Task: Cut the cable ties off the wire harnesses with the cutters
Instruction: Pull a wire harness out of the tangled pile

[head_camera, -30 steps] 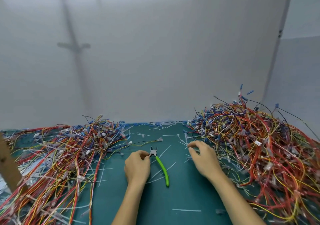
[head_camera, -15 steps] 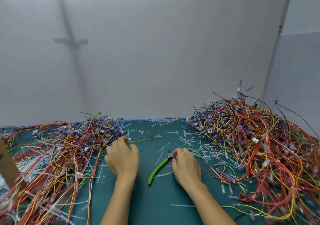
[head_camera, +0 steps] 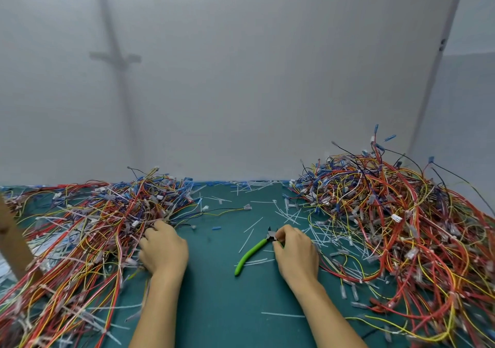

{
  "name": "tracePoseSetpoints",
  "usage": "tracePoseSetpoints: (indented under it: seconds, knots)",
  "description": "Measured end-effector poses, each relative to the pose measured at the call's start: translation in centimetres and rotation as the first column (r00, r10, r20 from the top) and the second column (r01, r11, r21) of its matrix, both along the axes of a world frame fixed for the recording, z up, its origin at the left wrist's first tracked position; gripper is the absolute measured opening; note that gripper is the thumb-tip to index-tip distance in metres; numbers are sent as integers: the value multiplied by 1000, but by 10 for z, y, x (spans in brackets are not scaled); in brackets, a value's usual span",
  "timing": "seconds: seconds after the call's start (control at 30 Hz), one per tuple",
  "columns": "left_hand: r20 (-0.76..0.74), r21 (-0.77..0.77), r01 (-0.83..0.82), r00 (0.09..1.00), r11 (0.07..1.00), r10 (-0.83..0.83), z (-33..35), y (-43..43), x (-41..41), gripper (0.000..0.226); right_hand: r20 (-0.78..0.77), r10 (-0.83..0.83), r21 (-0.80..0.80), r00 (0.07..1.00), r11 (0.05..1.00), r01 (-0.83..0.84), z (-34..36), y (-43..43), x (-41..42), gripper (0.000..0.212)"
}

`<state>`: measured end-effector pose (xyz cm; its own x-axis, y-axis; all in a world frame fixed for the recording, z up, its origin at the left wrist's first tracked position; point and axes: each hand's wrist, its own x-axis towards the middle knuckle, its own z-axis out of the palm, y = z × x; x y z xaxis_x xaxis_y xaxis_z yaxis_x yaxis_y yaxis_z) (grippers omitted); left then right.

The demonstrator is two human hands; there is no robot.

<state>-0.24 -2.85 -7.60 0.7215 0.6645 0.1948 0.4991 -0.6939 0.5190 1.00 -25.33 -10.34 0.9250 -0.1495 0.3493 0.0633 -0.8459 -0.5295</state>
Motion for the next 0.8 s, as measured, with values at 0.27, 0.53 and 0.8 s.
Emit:
tracePoseSetpoints:
  seconds: [0.27,0.53,0.8]
  knots:
    - [-27,-106,131,991,986,-135,-5,-3,7,23,7,12,4,1000,1000,-12,0,3,-2,14]
    - [476,-674,509,853,536,-211,20,-52,10,14,14,-15,-106,1000,994,16,5,2,-6,11]
    - [539,-635,677,733,372,-416,9,-64,2,36,225,122,207,967,964,-169,12,9,-5,32]
